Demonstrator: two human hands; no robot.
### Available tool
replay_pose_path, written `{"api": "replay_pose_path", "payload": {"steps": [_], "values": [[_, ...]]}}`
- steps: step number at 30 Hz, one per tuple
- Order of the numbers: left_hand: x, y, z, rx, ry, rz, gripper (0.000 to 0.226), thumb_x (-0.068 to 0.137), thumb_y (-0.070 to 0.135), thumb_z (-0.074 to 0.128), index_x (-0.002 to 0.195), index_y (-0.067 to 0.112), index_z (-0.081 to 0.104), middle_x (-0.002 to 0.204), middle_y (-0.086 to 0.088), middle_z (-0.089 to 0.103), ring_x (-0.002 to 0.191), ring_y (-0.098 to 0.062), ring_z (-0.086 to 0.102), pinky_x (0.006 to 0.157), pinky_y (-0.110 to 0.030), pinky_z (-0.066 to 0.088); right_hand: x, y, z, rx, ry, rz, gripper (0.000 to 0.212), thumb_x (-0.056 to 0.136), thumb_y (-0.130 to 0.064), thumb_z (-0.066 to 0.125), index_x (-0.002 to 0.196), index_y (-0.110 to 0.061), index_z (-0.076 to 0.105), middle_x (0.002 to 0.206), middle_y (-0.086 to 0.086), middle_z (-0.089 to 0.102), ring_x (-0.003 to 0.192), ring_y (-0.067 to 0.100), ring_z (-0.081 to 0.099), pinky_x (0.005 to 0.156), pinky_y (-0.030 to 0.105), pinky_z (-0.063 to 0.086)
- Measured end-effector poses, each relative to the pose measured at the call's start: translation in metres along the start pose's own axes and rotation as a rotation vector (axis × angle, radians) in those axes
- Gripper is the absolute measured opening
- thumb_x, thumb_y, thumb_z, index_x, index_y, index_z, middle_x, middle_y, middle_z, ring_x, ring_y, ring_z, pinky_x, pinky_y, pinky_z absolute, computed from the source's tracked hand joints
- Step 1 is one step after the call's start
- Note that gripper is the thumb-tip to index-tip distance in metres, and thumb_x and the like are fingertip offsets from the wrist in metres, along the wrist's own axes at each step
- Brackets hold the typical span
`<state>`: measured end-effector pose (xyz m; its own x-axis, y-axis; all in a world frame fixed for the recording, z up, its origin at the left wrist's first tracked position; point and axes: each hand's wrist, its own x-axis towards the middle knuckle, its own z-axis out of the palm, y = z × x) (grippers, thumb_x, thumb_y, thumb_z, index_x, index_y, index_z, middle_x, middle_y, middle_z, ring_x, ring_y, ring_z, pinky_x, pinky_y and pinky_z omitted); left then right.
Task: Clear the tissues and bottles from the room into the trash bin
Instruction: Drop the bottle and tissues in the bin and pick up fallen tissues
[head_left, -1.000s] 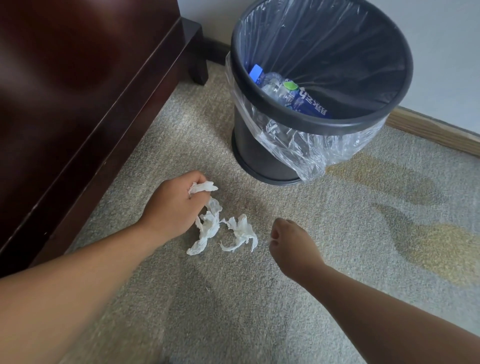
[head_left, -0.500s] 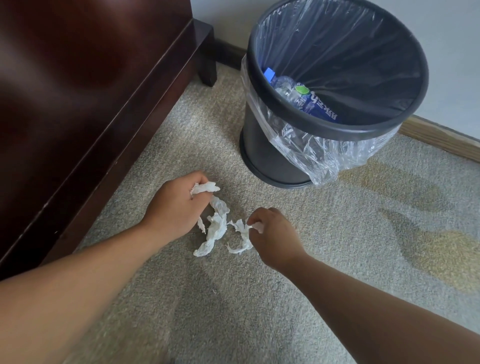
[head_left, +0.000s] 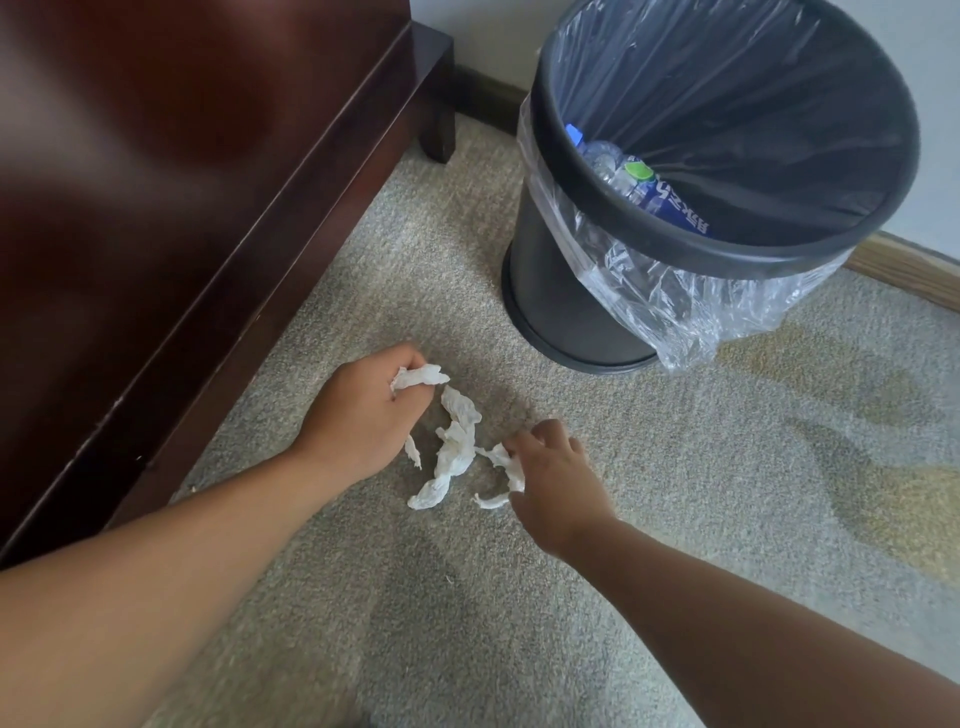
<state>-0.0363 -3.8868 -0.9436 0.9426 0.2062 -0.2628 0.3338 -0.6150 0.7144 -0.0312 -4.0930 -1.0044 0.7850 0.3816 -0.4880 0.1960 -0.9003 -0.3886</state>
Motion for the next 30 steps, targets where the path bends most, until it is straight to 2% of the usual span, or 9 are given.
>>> {"api": "replay_pose_path", "payload": {"steps": [4,6,8,16,21,23,25,28,30], "values": [[0.0,0.0,-0.002,-0.004,-0.004,-0.007,0.019,0.089,0.025,0.057,0.071,0.031,0.055,0.055,-0.002,0.056,0.055,-0.03,0.054,0.051,-0.045,0.044,0.002,0.002,0.0,0.035,0.004,-0.011,0.035,0.086,0.001,0.053,0.114,-0.02,0.049,0.113,-0.001,0.042,0.1,0.018,0.049,0.082,0.031,0.054],[0.0,-0.001,-0.002,-0.013,-0.003,-0.011,0.018,0.089,0.024,0.057,0.073,0.03,0.056,0.055,-0.002,0.056,0.052,-0.028,0.051,0.051,-0.044,0.044,0.002,0.003,-0.001,0.046,0.004,-0.018,0.026,0.086,0.002,0.05,0.101,-0.02,0.05,0.102,-0.003,0.045,0.088,0.016,0.052,0.073,0.028,0.051],[0.001,-0.002,-0.003,-0.017,0.0,-0.021,0.018,0.089,0.023,0.057,0.072,0.03,0.056,0.053,0.001,0.054,0.049,-0.02,0.048,0.051,-0.043,0.043,0.002,0.004,-0.005,0.069,0.005,-0.009,0.023,0.086,0.003,0.047,0.091,-0.019,0.049,0.094,-0.004,0.046,0.078,0.014,0.052,0.066,0.028,0.05],[0.003,-0.003,-0.006,-0.003,0.016,-0.026,0.02,0.088,0.021,0.058,0.07,0.026,0.054,0.053,-0.001,0.053,0.049,-0.019,0.046,0.051,-0.042,0.042,0.001,-0.015,-0.025,0.191,0.049,-0.03,0.012,0.086,-0.011,0.047,0.084,-0.023,0.044,0.082,-0.006,0.048,0.067,0.012,0.05,0.059,0.031,0.044],[0.001,-0.009,-0.009,-0.008,0.022,-0.028,0.02,0.089,0.021,0.058,0.069,0.026,0.054,0.053,-0.001,0.053,0.052,-0.025,0.049,0.052,-0.042,0.042,0.003,-0.03,-0.025,0.215,0.051,-0.081,0.011,0.087,-0.014,0.049,0.095,-0.022,0.048,0.091,-0.001,0.054,0.074,0.017,0.054,0.06,0.031,0.045],[0.001,-0.011,-0.01,-0.011,0.025,-0.033,0.019,0.089,0.02,0.058,0.071,0.025,0.054,0.053,-0.001,0.053,0.051,-0.023,0.049,0.052,-0.043,0.042,0.004,-0.033,-0.022,0.208,0.022,-0.099,0.022,0.088,-0.016,0.049,0.11,-0.022,0.049,0.102,0.0,0.054,0.083,0.018,0.055,0.068,0.032,0.048],[0.001,-0.013,-0.011,-0.015,0.027,-0.034,0.019,0.089,0.02,0.057,0.071,0.025,0.055,0.055,-0.004,0.055,0.054,-0.028,0.052,0.053,-0.045,0.043,0.004,-0.036,-0.018,0.175,-0.019,-0.115,0.036,0.088,-0.015,0.05,0.122,-0.023,0.046,0.112,0.0,0.051,0.093,0.019,0.054,0.075,0.032,0.047],[0.001,-0.016,-0.011,-0.025,0.025,-0.034,0.018,0.089,0.02,0.057,0.072,0.025,0.055,0.057,-0.005,0.056,0.056,-0.031,0.053,0.054,-0.046,0.044,0.006,-0.041,-0.012,0.105,-0.076,-0.115,0.049,0.087,-0.017,0.056,0.132,-0.027,0.039,0.124,0.001,0.041,0.107,0.022,0.05,0.084,0.038,0.051],[0.001,-0.018,-0.011,-0.029,0.019,-0.045,0.018,0.089,0.021,0.058,0.072,0.026,0.055,0.054,-0.002,0.053,0.05,-0.024,0.048,0.052,-0.045,0.043,0.007,-0.043,-0.008,0.06,-0.083,-0.105,0.058,0.085,-0.021,0.061,0.136,-0.029,0.035,0.134,0.0,0.031,0.118,0.023,0.043,0.089,0.039,0.052]]}}
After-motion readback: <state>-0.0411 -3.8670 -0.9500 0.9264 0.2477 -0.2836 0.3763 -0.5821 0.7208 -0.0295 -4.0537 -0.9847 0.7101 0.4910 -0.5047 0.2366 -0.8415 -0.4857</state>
